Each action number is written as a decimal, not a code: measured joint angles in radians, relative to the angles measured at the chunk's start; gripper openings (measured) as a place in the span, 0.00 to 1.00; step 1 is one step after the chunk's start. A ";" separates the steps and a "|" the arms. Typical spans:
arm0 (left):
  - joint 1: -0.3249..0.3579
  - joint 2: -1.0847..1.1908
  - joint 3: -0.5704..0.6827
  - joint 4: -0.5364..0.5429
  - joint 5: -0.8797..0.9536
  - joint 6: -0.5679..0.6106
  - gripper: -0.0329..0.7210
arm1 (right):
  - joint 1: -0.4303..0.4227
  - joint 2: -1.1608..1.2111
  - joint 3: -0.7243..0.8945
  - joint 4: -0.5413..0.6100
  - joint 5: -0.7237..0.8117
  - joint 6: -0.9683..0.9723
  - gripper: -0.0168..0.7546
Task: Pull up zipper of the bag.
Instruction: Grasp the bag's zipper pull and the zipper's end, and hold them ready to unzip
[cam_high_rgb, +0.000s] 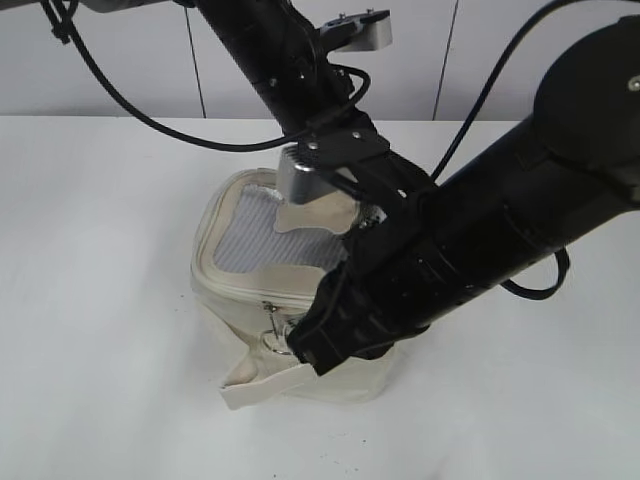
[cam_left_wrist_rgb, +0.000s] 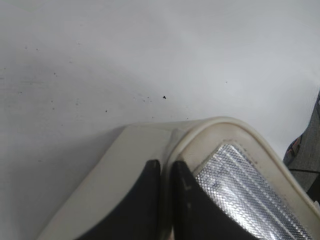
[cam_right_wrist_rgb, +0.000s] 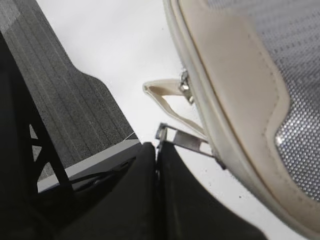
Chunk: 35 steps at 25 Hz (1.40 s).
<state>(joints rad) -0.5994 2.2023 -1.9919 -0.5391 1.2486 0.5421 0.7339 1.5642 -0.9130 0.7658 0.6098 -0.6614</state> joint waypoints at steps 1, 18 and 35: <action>0.000 0.000 0.000 0.001 -0.002 -0.001 0.09 | 0.000 0.001 -0.009 -0.003 0.000 0.002 0.03; -0.001 -0.003 -0.002 0.021 -0.031 -0.031 0.09 | 0.061 0.140 -0.170 -0.037 0.046 -0.016 0.03; -0.004 -0.035 -0.009 0.057 -0.055 -0.042 0.23 | 0.041 0.029 -0.180 -0.389 0.156 0.479 0.74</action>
<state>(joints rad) -0.6034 2.1669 -2.0006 -0.4820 1.1933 0.5002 0.7750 1.5928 -1.0927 0.3766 0.7657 -0.1822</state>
